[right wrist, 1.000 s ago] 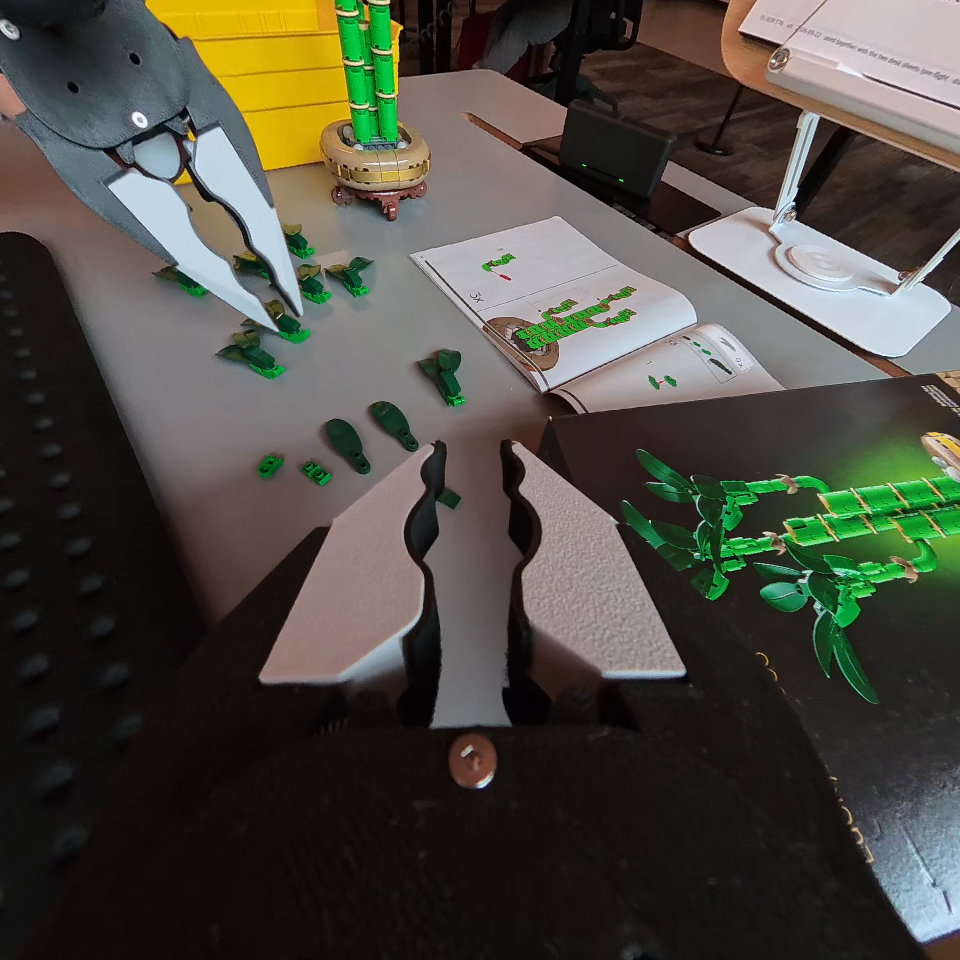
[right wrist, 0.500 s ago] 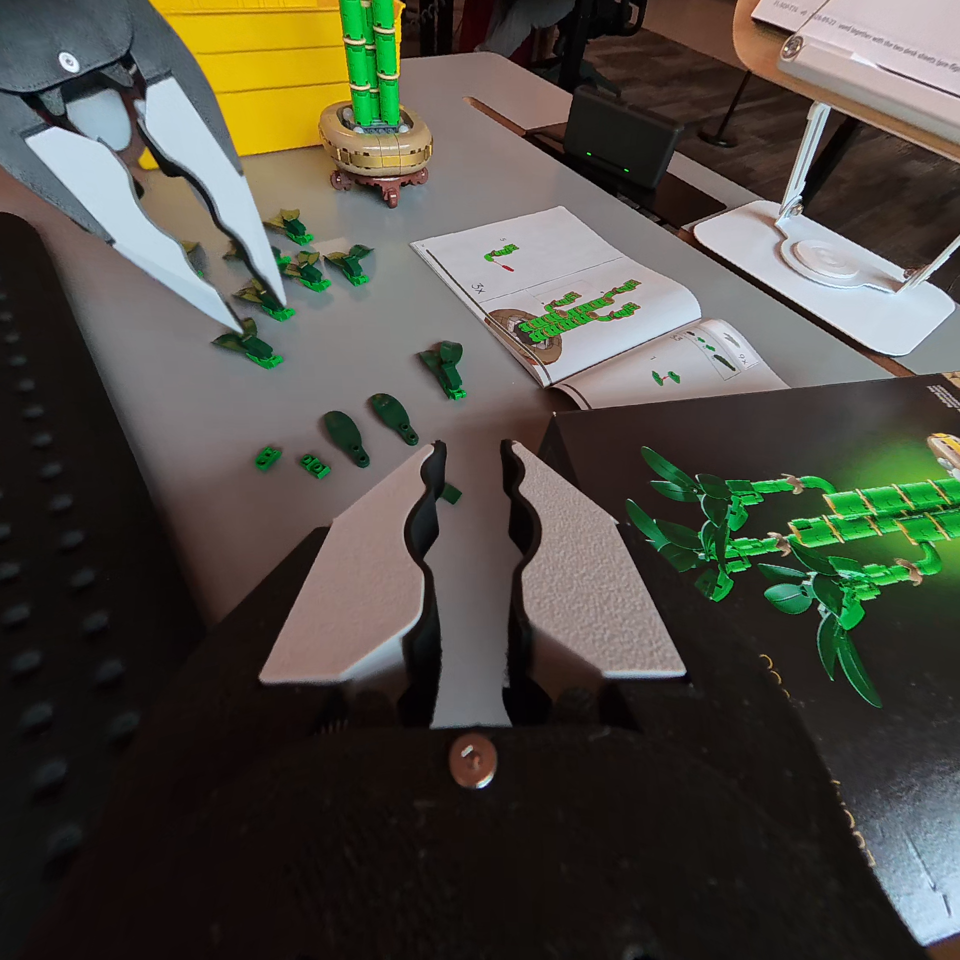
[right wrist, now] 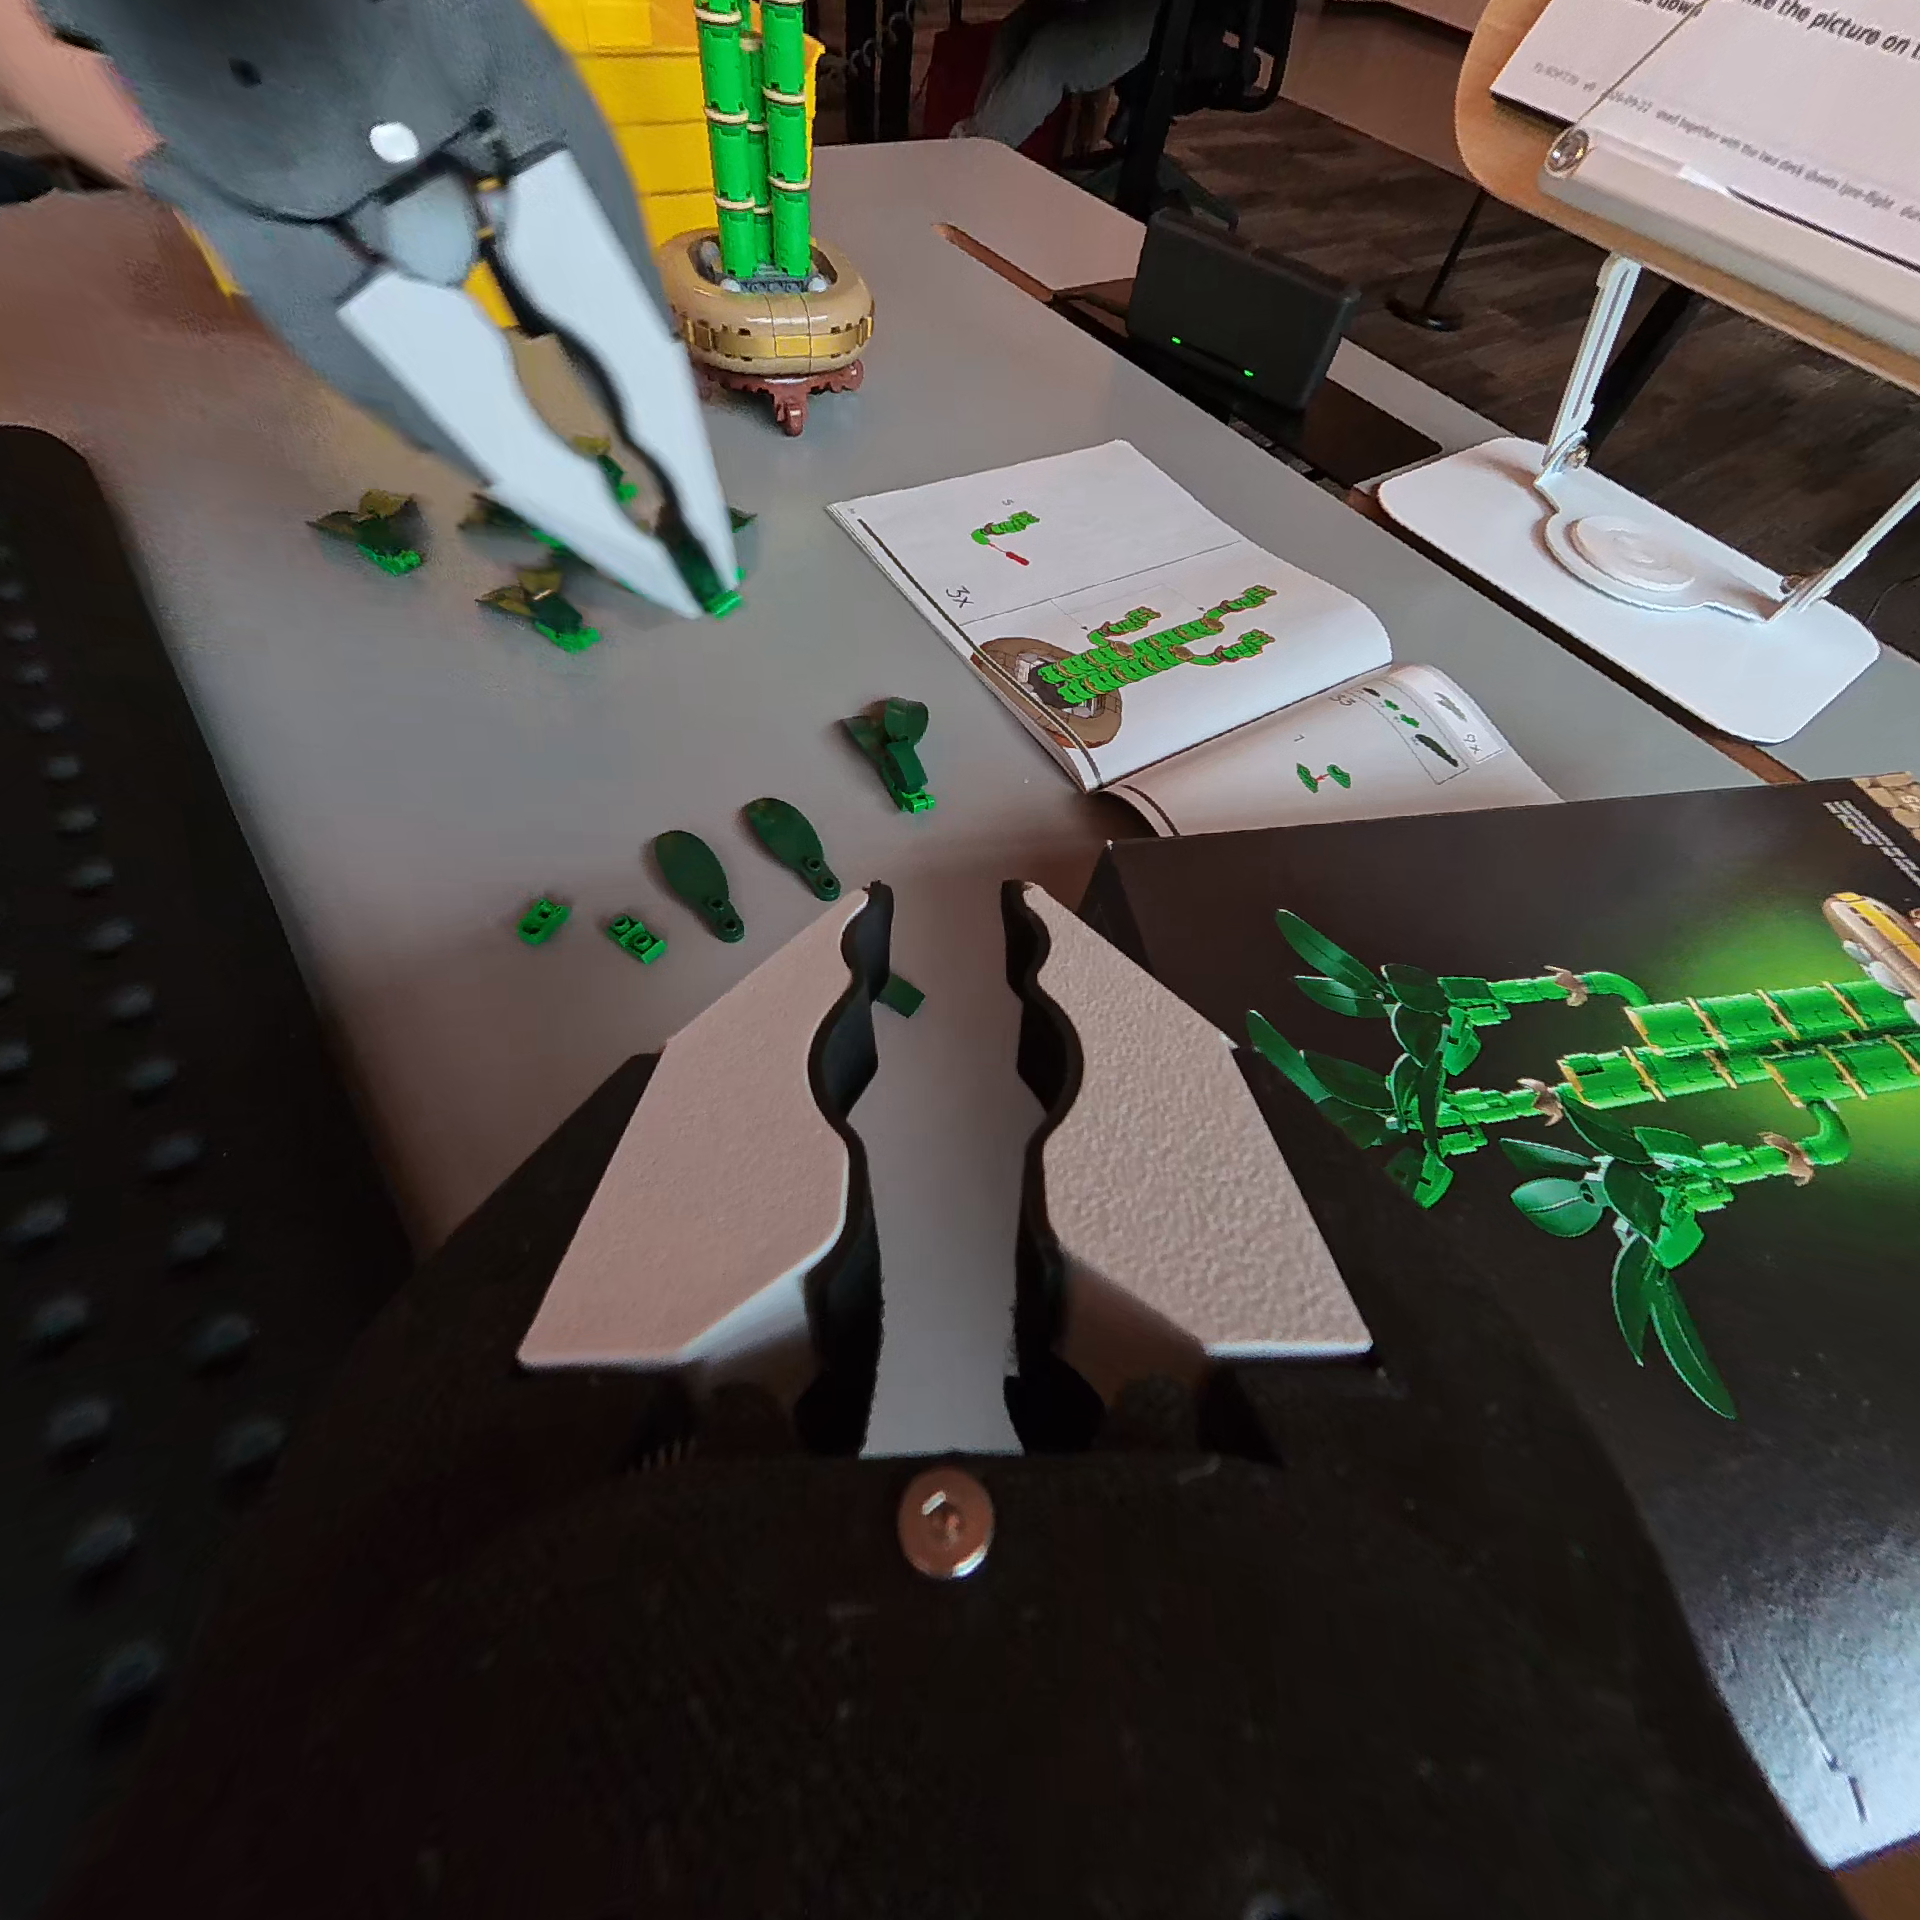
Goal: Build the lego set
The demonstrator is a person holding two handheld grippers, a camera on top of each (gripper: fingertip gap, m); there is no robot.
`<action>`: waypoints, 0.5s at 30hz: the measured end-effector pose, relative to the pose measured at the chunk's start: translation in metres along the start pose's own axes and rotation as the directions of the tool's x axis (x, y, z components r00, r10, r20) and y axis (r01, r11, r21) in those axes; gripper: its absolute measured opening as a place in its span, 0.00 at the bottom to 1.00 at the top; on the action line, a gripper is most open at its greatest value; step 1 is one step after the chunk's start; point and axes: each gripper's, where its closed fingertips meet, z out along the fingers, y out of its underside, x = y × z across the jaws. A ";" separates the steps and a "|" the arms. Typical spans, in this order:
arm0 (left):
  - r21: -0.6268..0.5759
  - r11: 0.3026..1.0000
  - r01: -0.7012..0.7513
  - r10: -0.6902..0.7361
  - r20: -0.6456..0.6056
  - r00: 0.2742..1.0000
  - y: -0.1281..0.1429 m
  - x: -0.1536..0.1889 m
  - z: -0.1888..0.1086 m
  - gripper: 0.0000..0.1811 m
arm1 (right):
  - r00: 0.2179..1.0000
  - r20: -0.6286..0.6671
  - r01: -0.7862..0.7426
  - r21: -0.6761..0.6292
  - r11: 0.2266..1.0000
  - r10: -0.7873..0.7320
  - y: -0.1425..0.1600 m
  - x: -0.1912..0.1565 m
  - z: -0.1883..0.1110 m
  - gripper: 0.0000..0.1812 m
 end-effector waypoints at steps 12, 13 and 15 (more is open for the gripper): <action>-0.012 1.000 -0.019 0.016 -0.247 0.969 0.011 -0.021 0.041 0.03 | 1.000 0.020 0.008 -0.001 1.000 -0.008 0.002 -0.005 -0.001 0.11; -0.019 1.000 -0.016 0.010 -0.256 0.967 0.012 -0.021 0.043 0.03 | 1.000 0.023 0.014 0.003 1.000 -0.014 0.001 -0.007 -0.001 0.11; -0.026 1.000 -0.006 -0.001 -0.278 0.961 0.014 -0.019 0.045 0.04 | 0.999 0.026 0.023 0.004 1.000 -0.024 0.000 -0.008 -0.002 0.11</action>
